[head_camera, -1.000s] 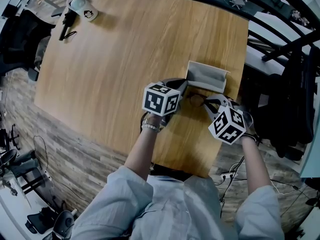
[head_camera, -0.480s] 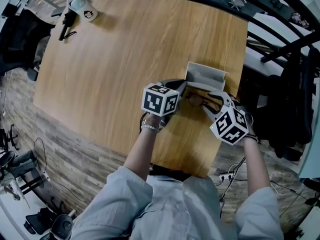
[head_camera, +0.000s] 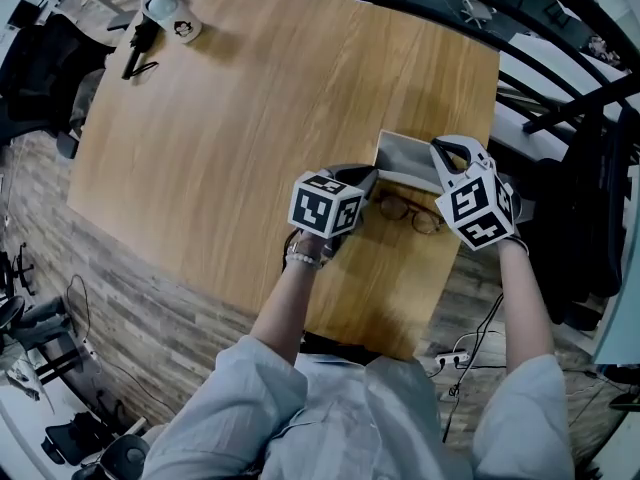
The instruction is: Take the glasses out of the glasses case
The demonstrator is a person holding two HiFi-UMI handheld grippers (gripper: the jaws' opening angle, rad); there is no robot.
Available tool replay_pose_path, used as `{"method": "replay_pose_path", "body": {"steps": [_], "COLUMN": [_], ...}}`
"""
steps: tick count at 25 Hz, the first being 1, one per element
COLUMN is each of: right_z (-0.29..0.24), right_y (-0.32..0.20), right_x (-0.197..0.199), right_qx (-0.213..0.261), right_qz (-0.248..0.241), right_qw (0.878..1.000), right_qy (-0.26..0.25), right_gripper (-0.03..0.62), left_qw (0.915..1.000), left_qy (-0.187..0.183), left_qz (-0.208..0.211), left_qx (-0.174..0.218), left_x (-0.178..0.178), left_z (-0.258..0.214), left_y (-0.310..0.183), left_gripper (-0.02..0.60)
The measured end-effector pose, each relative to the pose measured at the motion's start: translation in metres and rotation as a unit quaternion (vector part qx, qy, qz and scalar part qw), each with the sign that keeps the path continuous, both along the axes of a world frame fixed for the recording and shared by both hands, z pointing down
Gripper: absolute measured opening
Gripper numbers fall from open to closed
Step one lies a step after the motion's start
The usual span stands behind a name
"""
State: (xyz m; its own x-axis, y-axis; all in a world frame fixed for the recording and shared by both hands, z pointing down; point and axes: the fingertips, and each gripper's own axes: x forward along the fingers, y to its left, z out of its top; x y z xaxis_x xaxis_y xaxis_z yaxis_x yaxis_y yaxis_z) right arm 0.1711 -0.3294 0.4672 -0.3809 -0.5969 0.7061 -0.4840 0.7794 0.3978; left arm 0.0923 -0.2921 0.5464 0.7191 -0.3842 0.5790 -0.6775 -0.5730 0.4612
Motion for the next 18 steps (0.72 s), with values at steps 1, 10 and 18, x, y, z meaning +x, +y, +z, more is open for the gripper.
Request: {"method": "replay_pose_path", "body": {"steps": [1, 10, 18], "right_z": [0.002, 0.03, 0.029], "right_y": [-0.006, -0.015, 0.006], "right_x": [0.003, 0.012, 0.006], "right_qx": [0.001, -0.02, -0.025], "right_qz": [0.002, 0.009, 0.011], "right_qw": [1.0, 0.999, 0.999], "right_qy": [0.007, 0.036, 0.017], "right_gripper": [0.002, 0.002, 0.002], "left_qw": [1.0, 1.0, 0.9998], "left_qy": [0.002, 0.008, 0.017], "left_qz": [-0.002, -0.002, -0.011], "left_qx": [-0.002, -0.003, -0.01], "left_x": [0.0, 0.0, -0.003], "left_z": [0.0, -0.001, -0.002], "left_y": [0.0, -0.001, -0.001], "left_gripper": [0.003, 0.003, 0.003]}}
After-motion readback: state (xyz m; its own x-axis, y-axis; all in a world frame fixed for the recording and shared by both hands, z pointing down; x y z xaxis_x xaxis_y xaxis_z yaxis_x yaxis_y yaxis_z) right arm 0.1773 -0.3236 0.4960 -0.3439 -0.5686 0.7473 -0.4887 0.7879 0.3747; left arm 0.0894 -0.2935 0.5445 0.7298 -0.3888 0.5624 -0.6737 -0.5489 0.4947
